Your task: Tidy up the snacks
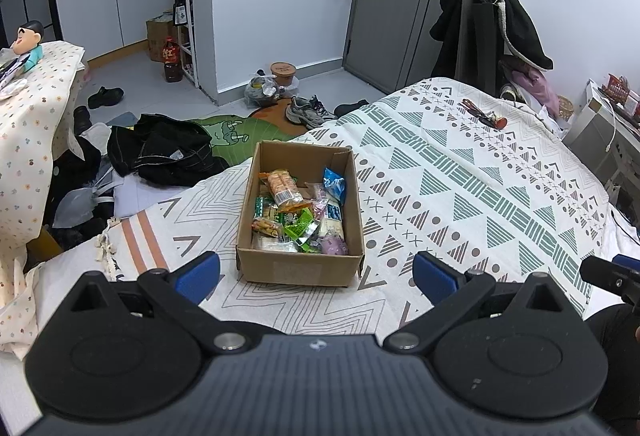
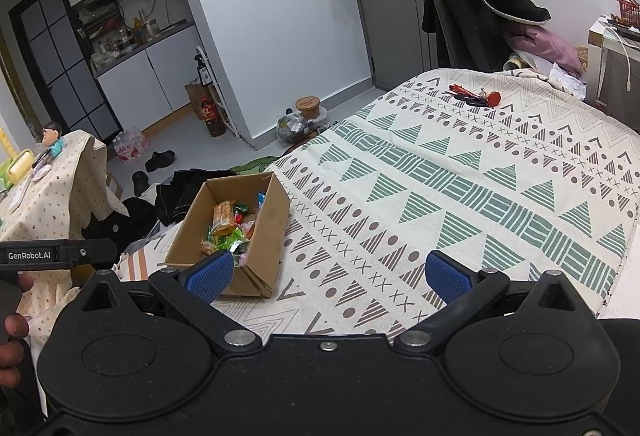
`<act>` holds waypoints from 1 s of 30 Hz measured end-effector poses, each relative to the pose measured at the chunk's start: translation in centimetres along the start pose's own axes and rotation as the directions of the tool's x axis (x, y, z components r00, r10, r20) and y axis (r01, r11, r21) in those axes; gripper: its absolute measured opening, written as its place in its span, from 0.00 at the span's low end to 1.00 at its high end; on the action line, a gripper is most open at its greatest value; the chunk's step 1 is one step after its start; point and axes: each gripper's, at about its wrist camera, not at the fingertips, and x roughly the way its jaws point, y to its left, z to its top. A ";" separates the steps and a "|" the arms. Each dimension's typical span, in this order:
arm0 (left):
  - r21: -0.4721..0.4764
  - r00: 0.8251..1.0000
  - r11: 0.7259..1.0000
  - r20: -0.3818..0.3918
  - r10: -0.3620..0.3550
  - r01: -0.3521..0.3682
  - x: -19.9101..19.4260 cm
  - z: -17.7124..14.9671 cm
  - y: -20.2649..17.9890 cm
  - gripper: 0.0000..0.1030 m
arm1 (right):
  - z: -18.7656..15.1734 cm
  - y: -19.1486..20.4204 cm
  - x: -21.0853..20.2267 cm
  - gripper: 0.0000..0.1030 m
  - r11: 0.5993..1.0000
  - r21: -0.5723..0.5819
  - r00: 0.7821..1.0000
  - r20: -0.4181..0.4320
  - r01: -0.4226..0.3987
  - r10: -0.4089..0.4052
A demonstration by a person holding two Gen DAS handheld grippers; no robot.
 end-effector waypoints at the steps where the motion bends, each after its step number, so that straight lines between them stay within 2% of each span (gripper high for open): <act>1: 0.000 1.000 1.000 0.000 0.001 -0.001 -0.1 0.0 -0.1 0.99 | 0.0 0.0 0.0 1.00 1.000 0.000 1.000 0.000 0.001 -0.001; 30: 0.012 1.000 1.000 -0.003 0.001 -0.001 0.3 0.0 0.1 0.99 | -0.1 0.0 0.5 1.00 1.000 -0.002 1.000 -0.012 0.024 -0.024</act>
